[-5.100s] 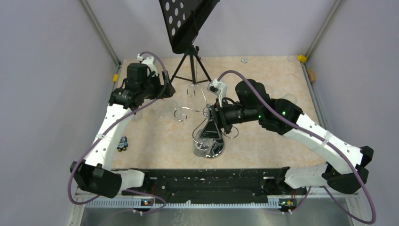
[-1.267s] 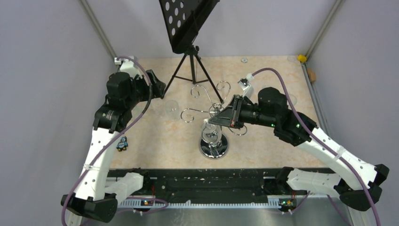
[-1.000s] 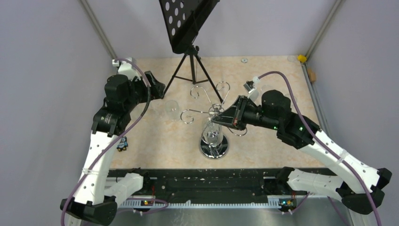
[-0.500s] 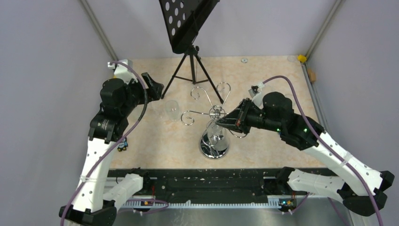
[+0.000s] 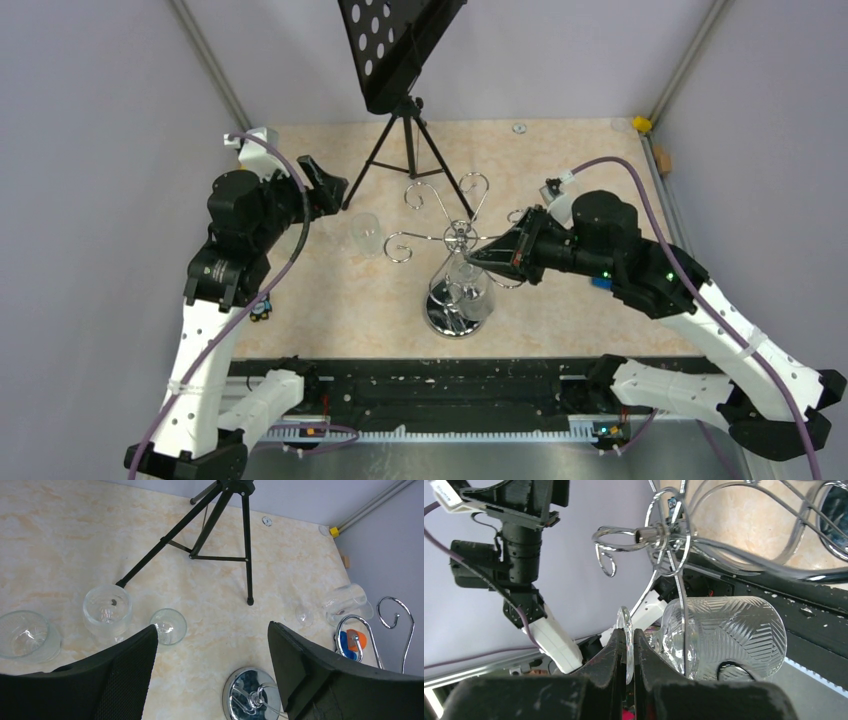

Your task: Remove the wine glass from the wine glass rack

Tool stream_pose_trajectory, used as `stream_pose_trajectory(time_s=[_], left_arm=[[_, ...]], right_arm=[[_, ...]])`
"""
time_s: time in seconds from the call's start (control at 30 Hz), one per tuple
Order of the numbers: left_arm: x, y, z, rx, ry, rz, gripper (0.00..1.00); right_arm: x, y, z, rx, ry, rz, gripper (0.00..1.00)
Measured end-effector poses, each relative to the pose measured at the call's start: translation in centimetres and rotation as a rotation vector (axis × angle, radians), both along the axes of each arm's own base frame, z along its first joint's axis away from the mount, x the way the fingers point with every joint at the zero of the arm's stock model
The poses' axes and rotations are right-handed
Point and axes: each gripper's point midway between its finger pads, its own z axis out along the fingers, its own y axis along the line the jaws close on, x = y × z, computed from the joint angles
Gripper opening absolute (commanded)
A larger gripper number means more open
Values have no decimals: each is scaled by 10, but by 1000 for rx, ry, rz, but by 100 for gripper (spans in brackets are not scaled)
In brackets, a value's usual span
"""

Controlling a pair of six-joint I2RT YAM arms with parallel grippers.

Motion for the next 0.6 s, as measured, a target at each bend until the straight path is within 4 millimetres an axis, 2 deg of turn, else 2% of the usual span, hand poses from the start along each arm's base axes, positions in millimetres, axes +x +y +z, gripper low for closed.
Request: stream_pose_trajectory(time_s=[0.1,0.6], left_arm=[[-1,-1,0,-2,-1,-3,84],[-13,-13,9,-28,-22,-84,84]], right_arm=[[-2,-2,7,2,-14,8,0],[-17,-18,10,-32,-23,28,0]])
